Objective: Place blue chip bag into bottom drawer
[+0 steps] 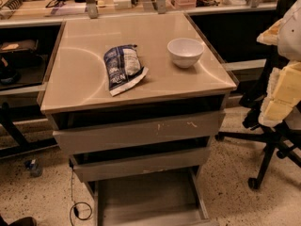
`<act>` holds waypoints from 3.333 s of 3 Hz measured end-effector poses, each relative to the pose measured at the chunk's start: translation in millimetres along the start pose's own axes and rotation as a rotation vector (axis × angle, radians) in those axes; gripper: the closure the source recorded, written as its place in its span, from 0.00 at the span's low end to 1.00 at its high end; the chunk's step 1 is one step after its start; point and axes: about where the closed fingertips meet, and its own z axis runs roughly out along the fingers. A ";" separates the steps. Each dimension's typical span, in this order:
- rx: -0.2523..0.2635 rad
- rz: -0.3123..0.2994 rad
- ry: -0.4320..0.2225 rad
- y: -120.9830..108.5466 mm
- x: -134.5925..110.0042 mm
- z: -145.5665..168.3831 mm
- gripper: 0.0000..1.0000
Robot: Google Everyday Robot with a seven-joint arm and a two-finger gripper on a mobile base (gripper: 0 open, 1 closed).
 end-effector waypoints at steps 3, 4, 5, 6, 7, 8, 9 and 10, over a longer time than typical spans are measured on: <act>-0.052 -0.097 -0.026 15.7 -46.5 15.5 0.00; -0.098 -0.224 -0.042 27.6 -97.2 29.7 0.00; -0.096 -0.232 -0.045 27.9 -101.7 29.6 0.00; -0.084 -0.220 -0.014 24.3 -95.4 30.3 0.00; -0.070 -0.199 -0.011 -9.3 -113.4 44.6 0.00; -0.065 -0.199 -0.002 -51.5 -140.9 63.3 0.00; -0.063 -0.222 0.019 -84.5 -169.9 80.1 0.00; -0.045 -0.227 -0.001 -89.1 -179.4 78.9 0.00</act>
Offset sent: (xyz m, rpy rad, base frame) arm 0.0002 0.0176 -0.0054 0.0279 0.0242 0.0431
